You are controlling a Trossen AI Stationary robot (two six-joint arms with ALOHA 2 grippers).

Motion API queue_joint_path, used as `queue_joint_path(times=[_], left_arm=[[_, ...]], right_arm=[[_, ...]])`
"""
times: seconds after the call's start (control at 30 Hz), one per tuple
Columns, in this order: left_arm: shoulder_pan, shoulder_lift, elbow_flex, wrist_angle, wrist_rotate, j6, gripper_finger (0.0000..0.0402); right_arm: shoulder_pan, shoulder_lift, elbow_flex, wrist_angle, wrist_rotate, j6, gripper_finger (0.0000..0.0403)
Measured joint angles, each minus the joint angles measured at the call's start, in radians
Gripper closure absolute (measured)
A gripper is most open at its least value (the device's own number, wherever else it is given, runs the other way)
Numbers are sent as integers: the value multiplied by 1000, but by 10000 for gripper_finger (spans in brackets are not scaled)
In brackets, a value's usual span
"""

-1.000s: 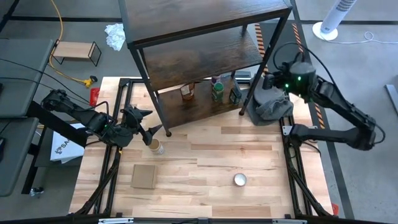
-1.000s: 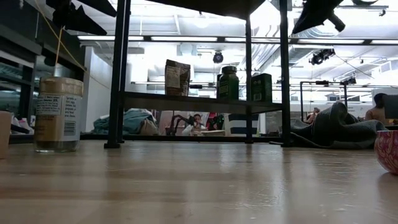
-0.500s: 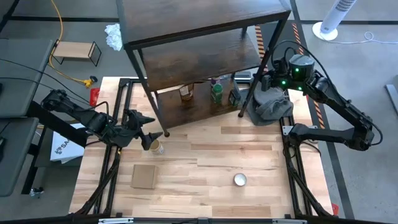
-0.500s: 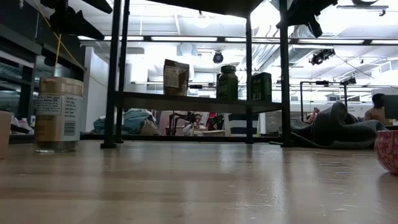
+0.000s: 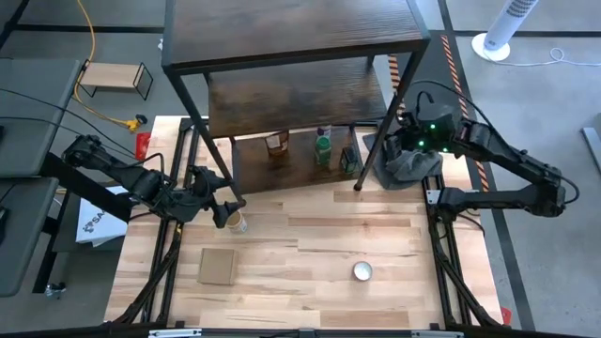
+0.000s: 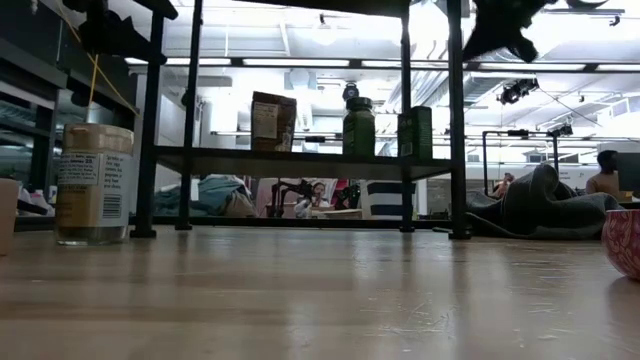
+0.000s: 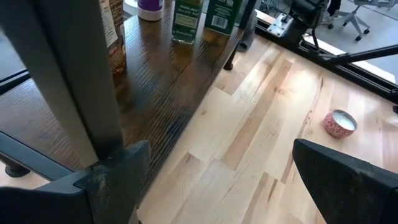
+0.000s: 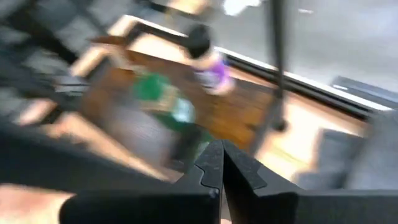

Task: Shelf spices
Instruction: Remove the black seasoning can from the shelf

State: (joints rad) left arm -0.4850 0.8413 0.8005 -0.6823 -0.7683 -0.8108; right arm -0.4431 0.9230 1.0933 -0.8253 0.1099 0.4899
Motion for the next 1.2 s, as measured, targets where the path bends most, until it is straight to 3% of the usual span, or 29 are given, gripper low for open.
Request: queue_joint_path(times=[0.13,0.27,0.4,0.53,0.8,0.97,1.2], left_arm=[[0,0,0,0,-3,0,12],[1,0,0,0,-4,-4,12],[1,0,0,1,-13,-7,12],[1,0,0,3,-12,-24,12],[1,0,0,27,-14,-26,12],[1,0,0,50,-24,-25,12],[1,0,0,55,-21,-26,12]], right_arm=[[-24,-7,-136,99,-65,66,403],[-88,-8,-335,351,-261,202,403],[-154,-13,-453,556,-305,373,403],[-228,-12,-481,657,-366,511,403],[-332,14,-487,657,-400,692,403],[-380,147,-487,717,-521,756,403],[-385,340,-486,1035,-660,790,403]])
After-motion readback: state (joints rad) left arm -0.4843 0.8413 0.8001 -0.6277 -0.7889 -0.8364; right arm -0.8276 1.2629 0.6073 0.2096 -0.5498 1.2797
